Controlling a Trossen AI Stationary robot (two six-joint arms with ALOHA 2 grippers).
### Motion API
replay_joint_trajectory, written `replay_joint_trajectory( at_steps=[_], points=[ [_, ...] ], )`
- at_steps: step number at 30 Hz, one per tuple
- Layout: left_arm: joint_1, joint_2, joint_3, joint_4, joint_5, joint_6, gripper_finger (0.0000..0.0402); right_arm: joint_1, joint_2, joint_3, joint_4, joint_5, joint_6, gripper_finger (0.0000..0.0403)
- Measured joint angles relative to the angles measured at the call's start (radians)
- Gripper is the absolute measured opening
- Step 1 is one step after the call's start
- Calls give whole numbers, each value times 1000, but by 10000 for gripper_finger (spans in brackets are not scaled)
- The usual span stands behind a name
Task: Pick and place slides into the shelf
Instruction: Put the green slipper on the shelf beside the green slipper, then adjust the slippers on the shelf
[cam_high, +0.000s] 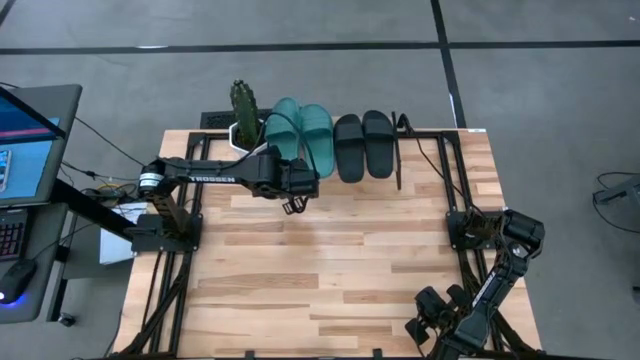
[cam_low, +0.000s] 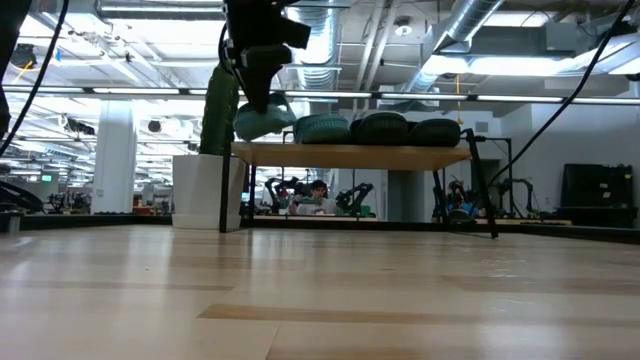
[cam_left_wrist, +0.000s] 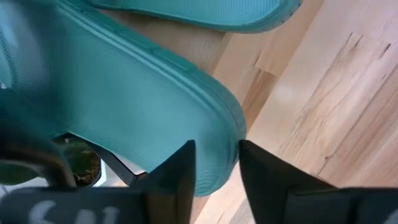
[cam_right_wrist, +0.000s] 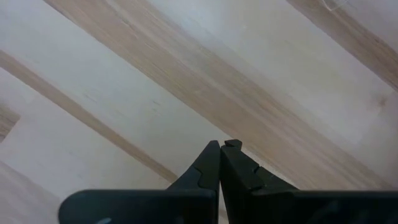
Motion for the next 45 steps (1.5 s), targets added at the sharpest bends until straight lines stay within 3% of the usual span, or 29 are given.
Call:
replay_joint_trajectory(
  at_steps=[8,13,18,23,28,32,37,41,45],
  points=[
    [-29,0,0,-15,-18,12,207,0,0,0,-1,0,0,0],
    [-54,0,10,-60,-14,11,247,0,0,0,-1,0,-5,0],
    [-80,0,76,-128,-36,-27,259,0,0,0,-5,2,-5,0],
    [-147,-9,234,-198,-43,-105,257,-6,0,1,-12,18,-2,0],
    [-312,-55,430,-176,-157,-126,256,-24,-2,99,-109,172,-50,0],
    [-473,-130,530,-78,-230,-52,256,-74,-50,219,-232,370,-184,0],
    [-605,-243,532,23,-177,51,256,-209,-173,361,-312,592,-452,0],
    [-675,-302,504,8,-163,57,256,-353,-277,467,-248,689,-755,0],
    [-707,-363,436,0,-154,48,256,-497,-366,552,-90,714,-1085,0]
  ],
)
